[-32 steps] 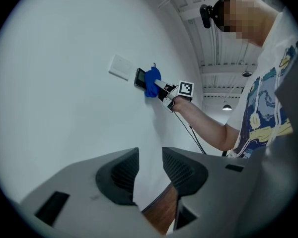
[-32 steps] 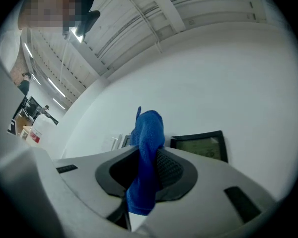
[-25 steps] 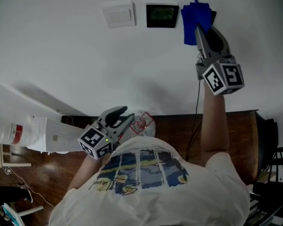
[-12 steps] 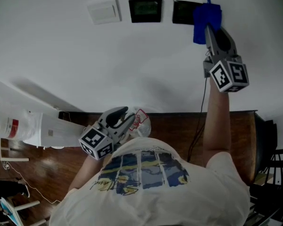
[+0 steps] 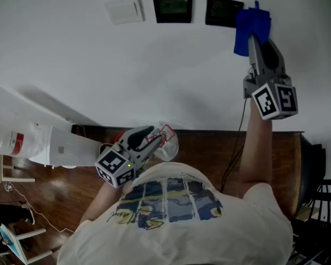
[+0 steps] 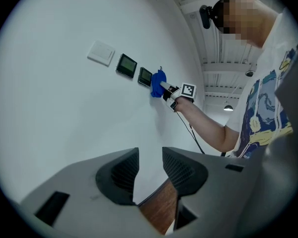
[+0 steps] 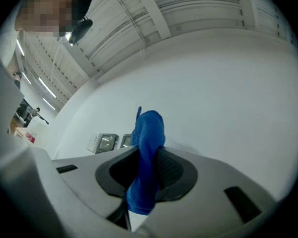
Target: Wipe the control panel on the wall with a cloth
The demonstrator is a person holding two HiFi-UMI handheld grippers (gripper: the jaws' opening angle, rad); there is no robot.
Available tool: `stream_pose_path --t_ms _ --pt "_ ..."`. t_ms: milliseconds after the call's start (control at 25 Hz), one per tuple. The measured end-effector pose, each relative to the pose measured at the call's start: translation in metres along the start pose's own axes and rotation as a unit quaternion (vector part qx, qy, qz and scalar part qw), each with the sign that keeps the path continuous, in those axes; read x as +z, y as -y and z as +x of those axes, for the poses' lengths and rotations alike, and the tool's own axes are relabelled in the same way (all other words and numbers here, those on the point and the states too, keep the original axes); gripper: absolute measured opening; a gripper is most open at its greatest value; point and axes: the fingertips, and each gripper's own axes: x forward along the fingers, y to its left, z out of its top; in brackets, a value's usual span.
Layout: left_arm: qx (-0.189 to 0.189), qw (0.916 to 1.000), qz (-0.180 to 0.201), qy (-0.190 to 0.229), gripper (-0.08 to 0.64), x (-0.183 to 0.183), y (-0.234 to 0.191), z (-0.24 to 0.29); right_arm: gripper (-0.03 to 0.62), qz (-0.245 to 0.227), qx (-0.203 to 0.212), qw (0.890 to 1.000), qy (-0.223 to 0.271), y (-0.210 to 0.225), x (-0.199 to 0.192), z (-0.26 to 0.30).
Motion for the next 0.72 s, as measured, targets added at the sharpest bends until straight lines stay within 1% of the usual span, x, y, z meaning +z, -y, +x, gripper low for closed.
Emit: stream_pose_path --t_ms 200,440,600,720 --pt "0.002 1.0000 0.003 0.005 0.127 -0.001 -0.007 -0.015 0.069 -0.007 0.059 0.998 0.005 -0.066 0.007 0.024" --pt "0.026 0.9995 0.005 0.018 0.127 -0.003 -0.028 -0.050 0.069 -0.006 0.111 0.994 0.004 -0.136 -0.006 0.064" --pt "0.047 0.9988 -0.002 0.017 0.127 -0.008 -0.043 -0.078 0.069 -0.002 0.133 0.991 0.002 -0.171 -0.014 0.087" --pt "0.056 0.9983 -0.002 0.019 0.127 -0.011 -0.053 -0.095 0.069 0.000 0.136 0.991 -0.002 -0.185 -0.022 0.100"
